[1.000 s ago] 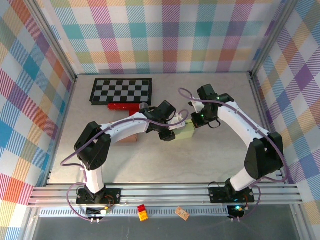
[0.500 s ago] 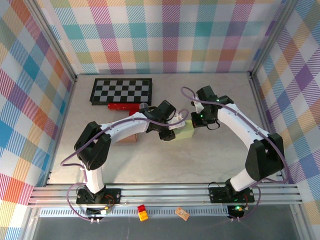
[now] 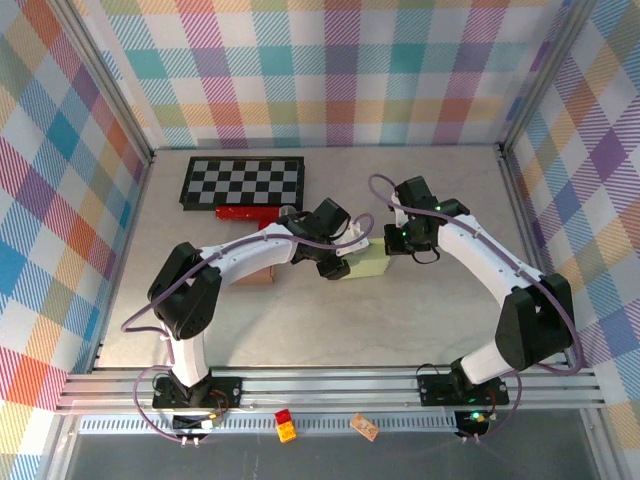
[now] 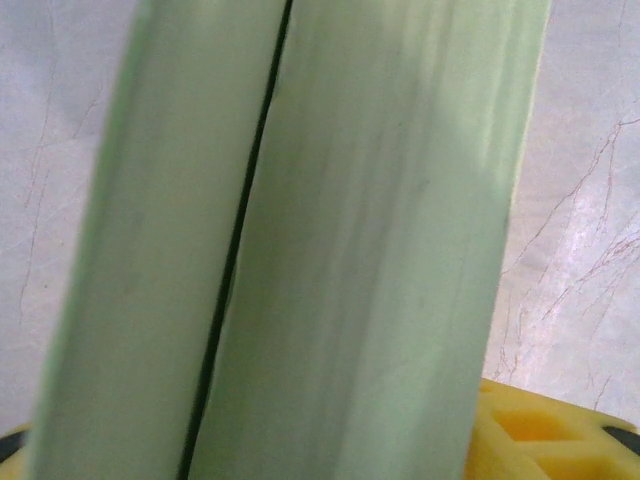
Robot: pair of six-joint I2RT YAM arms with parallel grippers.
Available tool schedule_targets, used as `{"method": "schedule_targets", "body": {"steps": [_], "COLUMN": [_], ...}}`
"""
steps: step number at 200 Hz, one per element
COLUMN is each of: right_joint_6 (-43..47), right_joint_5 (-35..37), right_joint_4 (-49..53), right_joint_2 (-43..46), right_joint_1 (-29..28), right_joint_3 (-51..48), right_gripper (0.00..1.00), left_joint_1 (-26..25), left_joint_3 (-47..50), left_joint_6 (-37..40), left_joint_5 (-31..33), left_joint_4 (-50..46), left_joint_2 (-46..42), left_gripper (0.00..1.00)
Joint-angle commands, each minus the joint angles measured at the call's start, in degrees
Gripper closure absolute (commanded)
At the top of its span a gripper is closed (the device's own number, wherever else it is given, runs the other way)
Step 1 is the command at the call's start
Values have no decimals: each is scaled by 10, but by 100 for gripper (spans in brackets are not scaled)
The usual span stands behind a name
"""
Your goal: Fold the paper box
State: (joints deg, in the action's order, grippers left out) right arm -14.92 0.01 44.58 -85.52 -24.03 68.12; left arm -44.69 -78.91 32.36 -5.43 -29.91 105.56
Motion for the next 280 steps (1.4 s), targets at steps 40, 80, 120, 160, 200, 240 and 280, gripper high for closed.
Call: {"method": "schedule_targets", "body": {"steps": [40,80,120,160,200,240,280], "right_joint_6": [-33,-36,-47,-57,-66,-71,-75], "right_joint_5": [17,43,65,75,89,93,97], "right_joint_4": [29,-4,-25,-20,-20,-12,9], "right_joint_2": [3,29,47,32,22,17,8], "right_joint_1": [-7,-14,-26,-36,-50,-52,-53], "right_joint_3": [-7,-48,-58,-48,-45,-40,-22], "right_gripper": [100,100,100,100,100,100,100], "left_joint_1": [6,8,8,8,9,12,40], "left_joint_3": [-1,-6,21,38,52,42,11], "left_joint_6": [-10,-28,-72,-112,-150,-203,-323], "left_joint_5": [3,2,-1,1,-7,-16,51], "left_joint_4": [2,3,9,20,33,39,-1], "left_joint_2": [0,-3,-25,-45,-66,-81,-121], "left_gripper": [45,44,41,37,35,36,42]}}
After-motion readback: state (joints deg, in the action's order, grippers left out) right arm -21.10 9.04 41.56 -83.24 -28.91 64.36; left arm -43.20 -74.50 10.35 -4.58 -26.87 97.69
